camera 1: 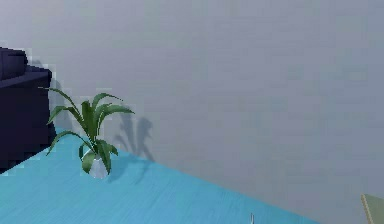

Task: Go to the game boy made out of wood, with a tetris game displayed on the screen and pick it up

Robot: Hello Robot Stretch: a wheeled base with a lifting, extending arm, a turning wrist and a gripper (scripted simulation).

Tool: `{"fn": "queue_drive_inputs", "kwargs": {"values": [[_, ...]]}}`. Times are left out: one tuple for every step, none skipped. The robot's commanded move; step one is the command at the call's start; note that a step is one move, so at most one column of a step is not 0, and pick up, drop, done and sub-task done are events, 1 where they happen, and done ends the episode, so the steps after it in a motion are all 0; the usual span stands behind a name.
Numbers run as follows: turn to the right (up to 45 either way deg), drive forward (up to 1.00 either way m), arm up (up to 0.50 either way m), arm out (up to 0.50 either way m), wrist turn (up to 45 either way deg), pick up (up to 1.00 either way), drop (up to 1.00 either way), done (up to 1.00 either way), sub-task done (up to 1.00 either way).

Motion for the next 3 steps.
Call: {"fn": "queue_drive_inputs", "kwargs": {"values": [[0.0,0.00,0.00,0.00,45.0,0.00,0.00,0.00,0.00],[0.0,0.00,0.00,0.00,45.0,0.00,0.00,0.00,0.00],[0.0,0.00,0.00,0.00,21.0,0.00,0.00,0.00,0.00]]}}
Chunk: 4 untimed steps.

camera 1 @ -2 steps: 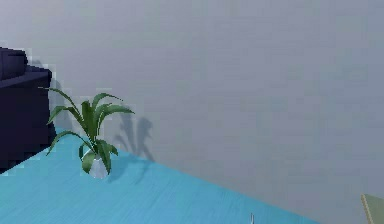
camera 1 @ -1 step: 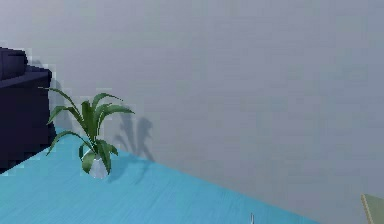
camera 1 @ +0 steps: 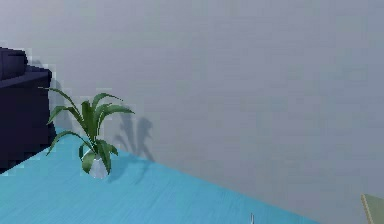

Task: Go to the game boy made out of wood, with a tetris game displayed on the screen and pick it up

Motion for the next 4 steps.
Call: {"fn": "queue_drive_inputs", "kwargs": {"values": [[0.0,0.00,-0.30,0.00,0.0,0.00,0.00,0.00,0.00],[0.0,0.00,0.00,0.00,0.0,1.00,0.00,0.00,0.00],[0.0,0.00,0.10,0.00,0.0,0.00,0.00,0.00,0.00],[0.0,0.00,0.00,0.00,0.0,0.00,0.00,1.00,0.00]]}}
